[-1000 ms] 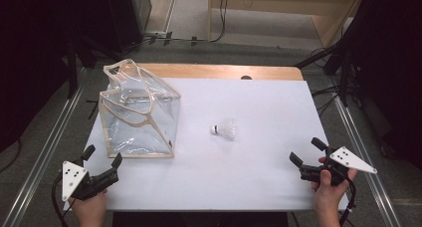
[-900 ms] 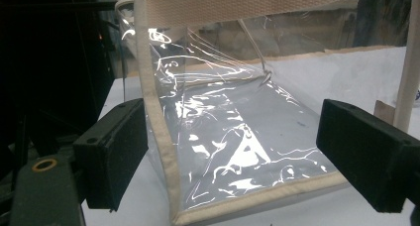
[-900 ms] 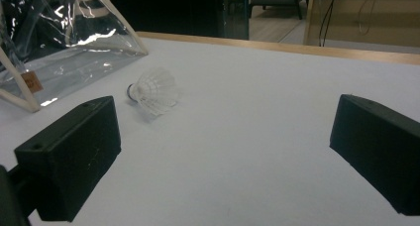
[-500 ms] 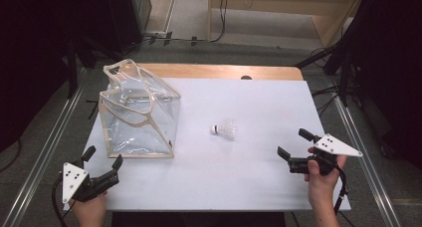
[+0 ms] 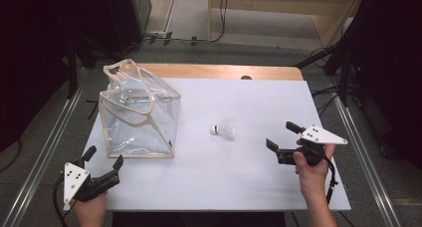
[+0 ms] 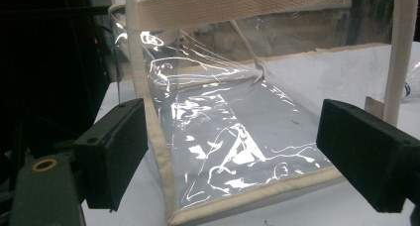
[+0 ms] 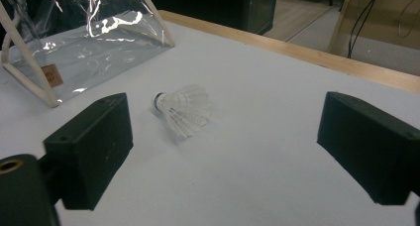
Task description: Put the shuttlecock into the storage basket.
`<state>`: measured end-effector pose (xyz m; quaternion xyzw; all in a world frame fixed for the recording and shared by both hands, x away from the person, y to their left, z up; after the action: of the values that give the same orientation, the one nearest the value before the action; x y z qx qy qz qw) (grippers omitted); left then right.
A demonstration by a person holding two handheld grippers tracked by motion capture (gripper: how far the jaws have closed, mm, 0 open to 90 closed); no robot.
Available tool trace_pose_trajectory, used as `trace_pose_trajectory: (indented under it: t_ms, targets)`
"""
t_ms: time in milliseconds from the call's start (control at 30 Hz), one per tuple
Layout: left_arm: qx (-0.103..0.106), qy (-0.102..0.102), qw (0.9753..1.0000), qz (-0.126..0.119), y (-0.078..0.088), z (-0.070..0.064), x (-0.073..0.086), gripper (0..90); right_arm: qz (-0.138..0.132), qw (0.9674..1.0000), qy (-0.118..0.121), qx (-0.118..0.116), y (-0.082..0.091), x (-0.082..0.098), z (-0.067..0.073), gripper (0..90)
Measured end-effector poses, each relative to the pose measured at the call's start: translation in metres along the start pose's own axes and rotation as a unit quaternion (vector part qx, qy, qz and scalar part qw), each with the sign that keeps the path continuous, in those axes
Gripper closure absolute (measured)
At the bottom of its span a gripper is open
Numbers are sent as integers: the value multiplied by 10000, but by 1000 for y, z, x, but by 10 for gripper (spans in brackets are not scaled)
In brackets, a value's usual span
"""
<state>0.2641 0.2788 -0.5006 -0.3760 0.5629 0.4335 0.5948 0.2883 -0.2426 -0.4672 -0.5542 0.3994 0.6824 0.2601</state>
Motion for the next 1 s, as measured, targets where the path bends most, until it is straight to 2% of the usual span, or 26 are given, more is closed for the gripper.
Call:
trace_pose_trajectory:
  t_ms: [33, 133, 233, 267, 333, 367, 400, 433, 500, 633, 800, 1000]
  targets:
    - [1, 1, 10000, -1, 0, 0, 0, 133, -14, 10000, -12, 51, -2, -2, 1, 165]
    - [-10, -2, 10000, -4, 0, 0, 0, 133, 84, 10000, 14, -2, -9, -4, 6, 175]
    - [-10, -35, 10000, 3, -1, -1, 0, 133, 209, 9998, 55, -13, -15, -4, 11, 254]
    - [-10, -35, 10000, 3, -1, -1, 0, 133, 209, 9998, 55, -13, -15, -4, 11, 254]
    - [-19, -55, 10000, 9, -1, -1, 0, 133, 281, 9995, 120, -51, -21, -3, 15, 380]
    - [-24, -64, 10000, 14, -1, -1, 0, 133, 281, 9995, 120, -51, -21, -3, 15, 380]
    - [-21, -72, 10000, 14, -1, -1, 0, 133, 235, 9995, 124, -159, -24, -4, 18, 530]
    - [-20, -78, 10000, 14, -1, -2, 0, 133, 254, 9993, 124, -238, -26, -3, 19, 558]
    - [-19, -73, 10000, 18, -1, -1, 0, 133, 343, 9991, 118, -240, -30, -2, 21, 660]
    - [-24, -72, 10000, 11, -1, -1, 0, 133, 491, 9980, 206, -344, -38, 0, 30, 794]
    - [-5, -102, 9999, 33, -2, -2, 1, 133, 676, 9961, 243, -514, -48, 5, 37, 875]
    - [-2, -103, 9999, 34, -2, -2, 1, 133, 911, 9933, 232, -669, -61, 12, 47, 878]
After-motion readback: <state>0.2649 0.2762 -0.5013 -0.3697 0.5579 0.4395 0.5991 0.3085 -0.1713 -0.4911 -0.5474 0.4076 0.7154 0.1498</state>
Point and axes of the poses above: each handheld gripper's, and its own axes: y roughly backward along the jaws, x roughly out of its underside, z roughly to its left, the point moved 6 cm from there along -y, roughly forward along the jaws, and after that the axes turned 7 degrees about -z, right-handed, at the moved point
